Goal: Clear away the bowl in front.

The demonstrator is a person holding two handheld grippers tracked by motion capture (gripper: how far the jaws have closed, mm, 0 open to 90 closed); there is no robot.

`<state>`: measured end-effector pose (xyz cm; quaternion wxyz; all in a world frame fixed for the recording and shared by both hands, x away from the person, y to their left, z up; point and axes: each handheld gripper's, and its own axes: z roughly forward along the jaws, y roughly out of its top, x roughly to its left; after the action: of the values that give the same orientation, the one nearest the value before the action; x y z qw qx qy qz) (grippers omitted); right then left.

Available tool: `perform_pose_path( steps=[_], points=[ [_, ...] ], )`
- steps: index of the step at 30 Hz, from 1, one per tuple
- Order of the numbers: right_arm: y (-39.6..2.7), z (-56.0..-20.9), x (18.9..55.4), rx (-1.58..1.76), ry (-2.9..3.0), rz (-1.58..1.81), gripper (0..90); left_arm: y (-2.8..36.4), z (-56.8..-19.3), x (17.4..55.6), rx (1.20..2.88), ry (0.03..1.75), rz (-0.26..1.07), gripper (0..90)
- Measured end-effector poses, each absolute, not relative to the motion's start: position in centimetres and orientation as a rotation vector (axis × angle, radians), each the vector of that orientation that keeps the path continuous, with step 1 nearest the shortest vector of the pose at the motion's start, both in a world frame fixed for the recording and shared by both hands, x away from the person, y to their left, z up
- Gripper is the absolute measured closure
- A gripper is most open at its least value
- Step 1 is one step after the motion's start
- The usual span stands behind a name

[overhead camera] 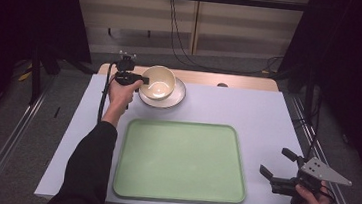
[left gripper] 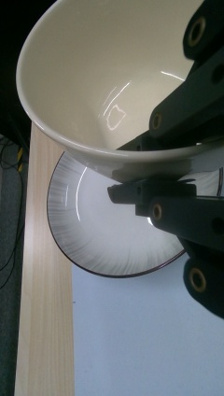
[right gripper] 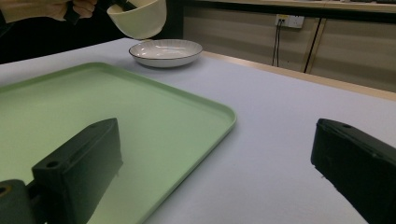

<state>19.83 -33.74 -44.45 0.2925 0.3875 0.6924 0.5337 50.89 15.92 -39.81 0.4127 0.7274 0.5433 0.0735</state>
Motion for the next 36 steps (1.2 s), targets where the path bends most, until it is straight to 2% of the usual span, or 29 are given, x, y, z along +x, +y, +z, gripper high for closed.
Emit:
perform_pose_path(
  steps=[14, 36],
  points=[
    [-33.8, -44.4, 19.8, 1.033, 1.837, 1.415, 1.5, 15.7, -38.9, 48.9, 1.860, 1.307, 0.170, 83.3],
    [-33.8, -44.4, 19.7, 1.021, 1.835, 1.428, 1.5, 12.9, -38.3, 46.1, 1.919, 1.183, 0.103, 83.4]
  ],
)
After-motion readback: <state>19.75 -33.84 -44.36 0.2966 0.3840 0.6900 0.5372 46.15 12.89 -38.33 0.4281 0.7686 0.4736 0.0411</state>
